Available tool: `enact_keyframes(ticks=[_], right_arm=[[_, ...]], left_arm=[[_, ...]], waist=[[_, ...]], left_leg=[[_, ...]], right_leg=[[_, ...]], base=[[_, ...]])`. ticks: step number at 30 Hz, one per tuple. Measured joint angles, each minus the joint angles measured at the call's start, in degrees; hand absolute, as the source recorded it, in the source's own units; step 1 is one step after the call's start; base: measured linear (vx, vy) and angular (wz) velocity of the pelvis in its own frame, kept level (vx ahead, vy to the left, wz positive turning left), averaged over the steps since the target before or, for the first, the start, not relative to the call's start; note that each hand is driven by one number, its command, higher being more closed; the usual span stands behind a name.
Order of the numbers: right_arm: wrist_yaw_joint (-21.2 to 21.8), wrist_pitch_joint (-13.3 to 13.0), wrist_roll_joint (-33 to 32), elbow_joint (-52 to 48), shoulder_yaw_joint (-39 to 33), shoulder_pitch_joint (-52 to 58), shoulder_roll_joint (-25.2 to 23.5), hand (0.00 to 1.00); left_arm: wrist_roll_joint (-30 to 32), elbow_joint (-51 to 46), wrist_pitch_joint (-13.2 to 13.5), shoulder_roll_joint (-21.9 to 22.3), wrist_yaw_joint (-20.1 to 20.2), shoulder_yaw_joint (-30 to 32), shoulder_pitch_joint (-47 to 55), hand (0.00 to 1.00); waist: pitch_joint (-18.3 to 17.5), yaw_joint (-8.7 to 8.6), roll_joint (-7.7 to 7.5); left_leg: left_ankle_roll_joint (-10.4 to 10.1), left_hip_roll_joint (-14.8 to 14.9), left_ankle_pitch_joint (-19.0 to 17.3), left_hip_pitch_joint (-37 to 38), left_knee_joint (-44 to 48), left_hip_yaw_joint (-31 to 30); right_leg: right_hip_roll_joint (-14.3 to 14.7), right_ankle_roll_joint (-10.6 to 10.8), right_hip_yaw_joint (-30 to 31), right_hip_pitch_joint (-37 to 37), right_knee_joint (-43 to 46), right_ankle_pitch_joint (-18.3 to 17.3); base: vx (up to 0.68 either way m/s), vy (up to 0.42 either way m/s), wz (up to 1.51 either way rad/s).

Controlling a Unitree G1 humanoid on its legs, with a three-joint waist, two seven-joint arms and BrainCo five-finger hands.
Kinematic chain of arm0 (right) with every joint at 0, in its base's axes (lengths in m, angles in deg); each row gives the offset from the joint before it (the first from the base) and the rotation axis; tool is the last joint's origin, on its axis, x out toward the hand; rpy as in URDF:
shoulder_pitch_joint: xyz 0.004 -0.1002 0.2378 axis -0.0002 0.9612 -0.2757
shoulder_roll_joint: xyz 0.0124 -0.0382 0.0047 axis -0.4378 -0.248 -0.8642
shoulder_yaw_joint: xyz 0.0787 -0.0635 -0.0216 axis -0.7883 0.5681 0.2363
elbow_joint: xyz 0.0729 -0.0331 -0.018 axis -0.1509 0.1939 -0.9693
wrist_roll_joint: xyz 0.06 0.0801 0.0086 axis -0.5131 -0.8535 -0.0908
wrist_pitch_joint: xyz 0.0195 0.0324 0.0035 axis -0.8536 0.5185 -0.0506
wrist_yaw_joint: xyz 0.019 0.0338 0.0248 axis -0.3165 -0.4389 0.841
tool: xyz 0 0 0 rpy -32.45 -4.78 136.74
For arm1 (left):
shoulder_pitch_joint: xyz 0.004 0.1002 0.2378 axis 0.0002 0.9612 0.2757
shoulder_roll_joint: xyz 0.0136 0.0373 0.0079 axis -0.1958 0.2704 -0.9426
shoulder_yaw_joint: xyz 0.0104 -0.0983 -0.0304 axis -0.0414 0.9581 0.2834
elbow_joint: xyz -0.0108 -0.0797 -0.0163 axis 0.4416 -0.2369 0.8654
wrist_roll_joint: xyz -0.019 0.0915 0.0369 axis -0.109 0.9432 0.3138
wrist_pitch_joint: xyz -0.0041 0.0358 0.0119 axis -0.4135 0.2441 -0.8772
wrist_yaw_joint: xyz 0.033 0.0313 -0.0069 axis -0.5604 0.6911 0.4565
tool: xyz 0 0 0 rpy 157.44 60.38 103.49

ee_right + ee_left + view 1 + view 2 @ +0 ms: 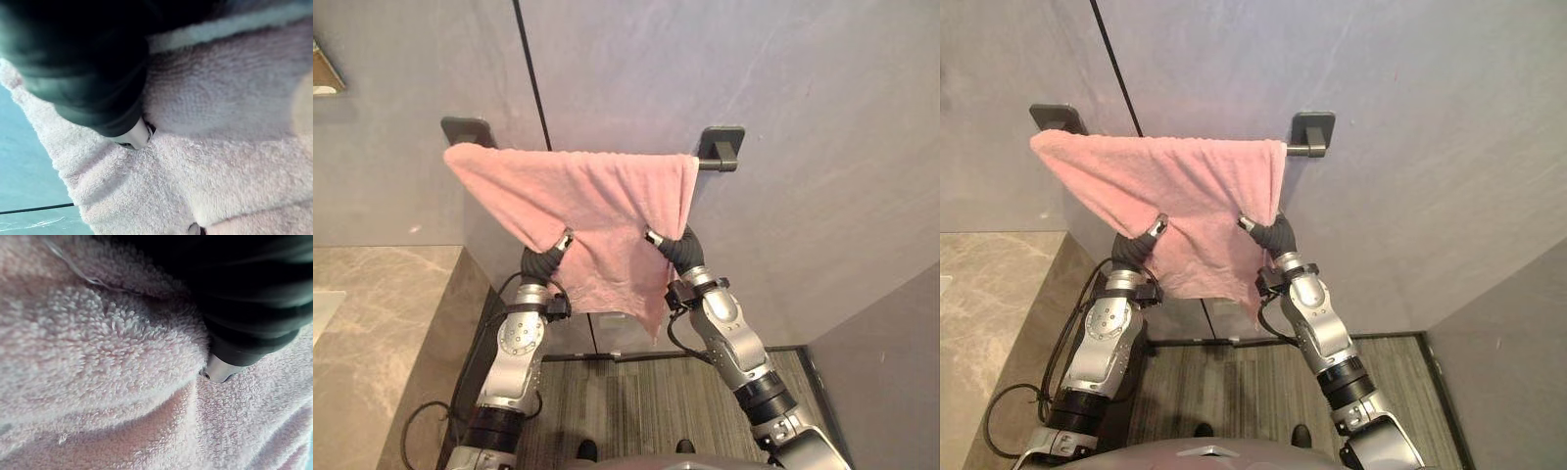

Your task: Organize washtable

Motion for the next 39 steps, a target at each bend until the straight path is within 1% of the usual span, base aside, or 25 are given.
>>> enact_keyframes(ticks=[4,7,9,13,22,27,28,29,33,37,39], right_arm=[[-0.01,0.74,1.46,0.06,-1.17,0.17,-0.18,1.00],[-0.01,0.87,1.56,0.52,-2.28,0.26,-0.55,1.00],[-0.01,0.97,1.58,0.55,-2.67,0.26,-0.59,1.00],[-0.01,0.99,1.61,1.68,-4.30,0.04,-0.93,1.00],[-0.01,1.00,1.73,2.07,-5.22,-0.04,-0.97,1.00],[-0.01,1.00,3.28,2.11,-5.77,0.01,-1.42,1.00],[-0.01,1.01,3.29,2.12,-5.78,0.02,-1.70,0.00],[-0.01,1.05,3.29,2.18,-6.03,0.09,-2.34,0.00],[-0.02,1.10,3.25,2.43,-8.05,0.38,-2.49,0.00],[-0.01,1.11,3.02,2.42,-9.18,0.71,-2.31,0.00],[0.15,1.10,2.76,2.35,-9.55,1.39,-1.97,0.00]], left_arm=[[0.01,0.06,-0.16,0.32,0.59,0.01,0.00,1.00],[0.03,0.07,-0.26,1.73,1.08,0.24,0.00,1.00],[0.29,0.27,-0.97,1.92,1.74,0.36,0.29,1.00],[1.64,0.25,-1.40,3.48,2.32,0.38,0.19,1.00],[1.97,0.26,-1.81,4.28,2.46,0.40,-0.02,1.00],[2.24,0.32,-1.93,5.16,2.62,1.00,-0.02,1.00],[2.24,0.33,-1.96,5.38,2.62,1.26,-0.02,1.00],[2.24,0.44,-2.00,5.86,2.62,1.96,-0.01,0.00],[2.23,0.86,-2.28,6.25,2.60,5.51,0.25,0.00],[2.20,1.56,-2.46,6.25,2.43,7.82,1.04,0.00],[2.19,1.56,-2.47,6.23,1.79,9.38,1.92,0.00]], waist=[[-0.01,-0.04,0.01],[-0.01,-0.05,0.00],[-0.01,-0.25,0.00],[-0.01,-0.33,0.00],[-0.01,-0.35,0.00],[0.01,-0.40,0.04],[0.02,-0.41,0.05],[0.04,-0.44,0.08],[0.06,-0.44,0.10],[0.06,-0.51,0.10],[0.06,-0.54,0.10]], left_leg=[[0.01,-0.02,0.00,0.34,-0.14,-0.09],[0.02,-0.12,-0.01,0.51,-0.16,-0.22],[0.02,-0.11,-0.02,0.51,-0.16,-0.27],[0.02,-0.11,-0.01,0.56,-0.15,-0.32],[0.03,-0.12,-0.02,0.55,-0.15,-0.75],[0.05,-0.12,-0.09,0.59,-0.15,-0.77],[0.05,-0.12,-0.10,0.59,-0.15,-0.77],[0.05,-0.12,-0.11,0.58,-0.14,-0.77],[0.06,-0.12,-0.11,0.51,-0.02,-0.77],[0.09,-0.13,-0.09,0.08,0.16,-0.76],[0.09,-0.15,-0.09,0.08,0.35,-0.75]], right_leg=[[0.06,0.08,-0.06,0.02,0.81,-0.43],[0.05,0.18,-0.11,0.04,1.22,-0.69],[0.07,0.18,-0.11,0.03,1.22,-0.69],[0.09,0.18,-0.11,0.04,1.25,-0.70],[0.09,0.25,-0.19,0.05,1.30,-0.78],[0.09,0.39,-0.20,-0.04,1.55,-1.10],[0.09,0.40,-0.20,-0.04,1.55,-1.11],[0.09,0.48,-0.19,-0.06,1.55,-1.18],[0.09,0.45,-0.20,-0.12,1.55,-1.23],[0.10,0.41,-0.24,-0.51,1.55,-1.20],[0.11,0.42,-0.24,-0.52,1.55,-1.21]], base=[[0.00,-0.001,0.01],[0.00,0.000,0.00],[0.00,0.000,0.00],[0.00,0.000,0.00],[0.00,0.000,0.00],[0.00,0.000,0.00],[0.00,0.000,0.00],[0.00,0.000,0.00],[0.00,0.000,0.00],[0.00,0.000,0.00],[0.00,0.000,0.00]])
